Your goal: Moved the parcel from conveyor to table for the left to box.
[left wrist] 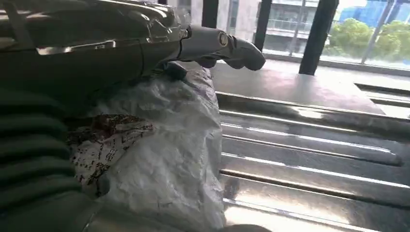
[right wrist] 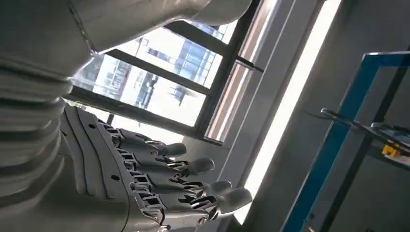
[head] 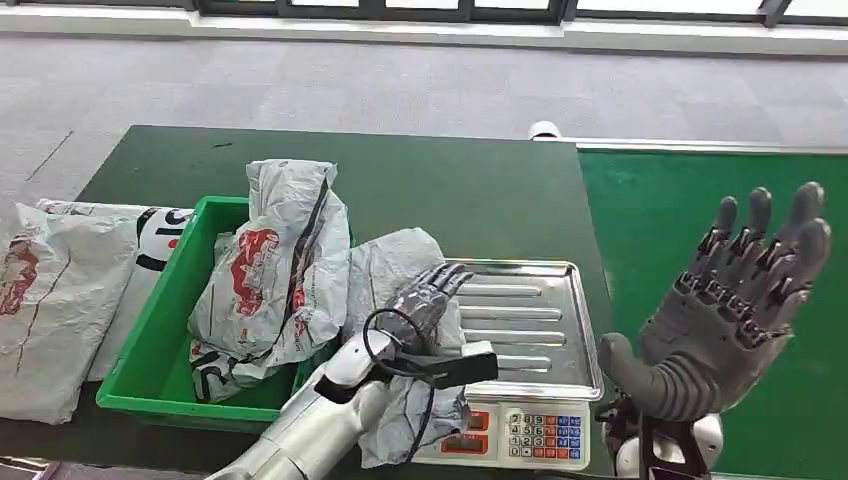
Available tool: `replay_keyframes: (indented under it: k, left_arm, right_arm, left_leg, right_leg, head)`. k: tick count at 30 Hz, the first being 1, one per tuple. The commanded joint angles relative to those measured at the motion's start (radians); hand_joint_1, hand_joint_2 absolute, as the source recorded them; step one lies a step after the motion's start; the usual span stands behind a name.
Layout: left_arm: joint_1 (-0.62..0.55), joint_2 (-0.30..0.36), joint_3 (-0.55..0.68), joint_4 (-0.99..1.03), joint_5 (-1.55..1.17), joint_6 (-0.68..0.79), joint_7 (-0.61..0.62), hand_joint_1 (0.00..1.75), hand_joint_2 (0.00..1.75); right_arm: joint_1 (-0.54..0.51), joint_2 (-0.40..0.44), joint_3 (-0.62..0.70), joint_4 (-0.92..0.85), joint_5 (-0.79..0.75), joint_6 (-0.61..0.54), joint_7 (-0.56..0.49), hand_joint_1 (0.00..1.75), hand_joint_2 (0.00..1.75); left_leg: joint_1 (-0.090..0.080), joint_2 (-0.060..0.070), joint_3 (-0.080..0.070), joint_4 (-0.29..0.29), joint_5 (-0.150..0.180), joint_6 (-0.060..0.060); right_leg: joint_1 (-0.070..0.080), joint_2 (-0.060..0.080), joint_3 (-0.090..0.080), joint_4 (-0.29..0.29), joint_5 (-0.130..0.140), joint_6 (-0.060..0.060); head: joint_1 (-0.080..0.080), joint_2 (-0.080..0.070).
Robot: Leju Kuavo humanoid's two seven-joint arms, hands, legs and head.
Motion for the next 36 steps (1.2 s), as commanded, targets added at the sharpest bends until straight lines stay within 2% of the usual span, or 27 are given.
replay_keyframes:
  k: [1,3,4,5,11,16,28,31,34,36]
  left_arm:
    - [-0.004,0.037,0.005,0.066,-0.052,0.006,0.036,0.00,1.75]
    - [0.008,0.049,0.001,0.070,-0.100,0.031,0.079,0.00,1.75]
    - [0.012,0.053,0.001,0.071,-0.108,0.037,0.078,0.10,1.75]
    - [0.011,0.060,-0.007,0.083,-0.139,0.040,0.087,1.71,1.75]
    - [0.016,0.062,-0.020,0.114,-0.207,0.028,0.084,1.75,1.75]
    - [0.044,0.070,-0.027,0.095,-0.275,0.060,0.127,1.75,1.75]
    - [0.053,0.063,0.009,0.060,-0.261,0.068,0.076,1.75,1.75]
    - [0.071,0.053,0.036,-0.016,-0.254,0.127,0.078,1.75,1.75]
    - [0.108,0.063,0.069,-0.179,-0.261,0.175,0.101,1.75,1.75]
    - [0.145,0.063,0.106,-0.334,-0.206,0.259,0.066,1.75,1.75]
  right_arm:
    - [-0.033,0.012,-0.017,0.073,0.000,0.007,0.002,0.00,1.75]
    - [-0.023,0.012,-0.017,0.065,-0.001,0.006,-0.003,0.00,1.75]
    - [-0.018,0.011,-0.017,0.061,-0.001,0.006,-0.004,0.00,1.75]
    - [-0.009,0.009,-0.016,0.053,-0.001,0.004,-0.008,0.00,1.75]
    - [0.003,0.002,-0.017,0.049,-0.005,-0.001,-0.013,0.00,1.75]
    - [0.012,-0.014,-0.019,0.050,-0.022,-0.001,-0.018,0.00,1.75]
    - [0.048,-0.024,-0.018,0.030,-0.036,-0.021,-0.042,0.00,1.75]
    - [0.066,-0.018,-0.016,0.014,-0.026,-0.026,-0.042,0.00,1.75]
    - [0.088,-0.014,-0.009,-0.005,-0.009,-0.038,-0.039,0.00,1.75]
    - [0.106,-0.014,-0.001,-0.014,0.001,-0.056,-0.036,0.00,1.75]
  left_leg:
    - [0.001,0.003,0.002,-0.002,0.000,-0.001]
    - [0.001,0.003,0.003,-0.003,0.000,-0.001]
    - [0.000,0.003,0.002,-0.002,0.000,-0.001]
    - [0.001,0.004,0.003,-0.004,0.000,-0.001]
    - [0.001,0.003,0.003,-0.003,0.000,-0.001]
    - [0.001,0.003,0.005,-0.005,0.001,-0.002]
    - [0.002,0.003,0.006,-0.005,0.001,-0.001]
    - [0.001,0.002,0.005,-0.003,0.000,-0.001]
    - [0.001,0.003,0.005,-0.003,0.000,-0.001]
    - [0.002,0.002,0.003,-0.002,0.000,-0.001]
  right_leg:
    - [0.001,0.002,0.001,-0.002,0.001,-0.001]
    - [0.001,0.002,0.002,-0.003,0.001,-0.001]
    - [0.000,0.002,0.001,-0.002,0.001,-0.001]
    - [0.001,0.003,0.002,-0.003,0.001,-0.001]
    - [0.001,0.002,0.002,-0.002,0.001,-0.001]
    - [0.001,0.002,0.004,-0.005,0.002,-0.001]
    - [0.002,0.002,0.005,-0.005,0.002,-0.001]
    - [0.002,0.001,0.004,-0.003,0.001,-0.001]
    - [0.001,0.002,0.003,-0.002,0.001,-0.001]
    - [0.002,0.001,0.002,-0.001,0.000,-0.001]
  head:
    - [0.000,0.000]
    - [0.000,0.000]
    - [0.000,0.000]
    - [0.000,0.000]
    - [0.000,0.000]
    - [0.000,0.000]
    - [0.000,0.000]
    - [0.000,0.000]
    - [0.000,0.000]
    - [0.000,0.000]
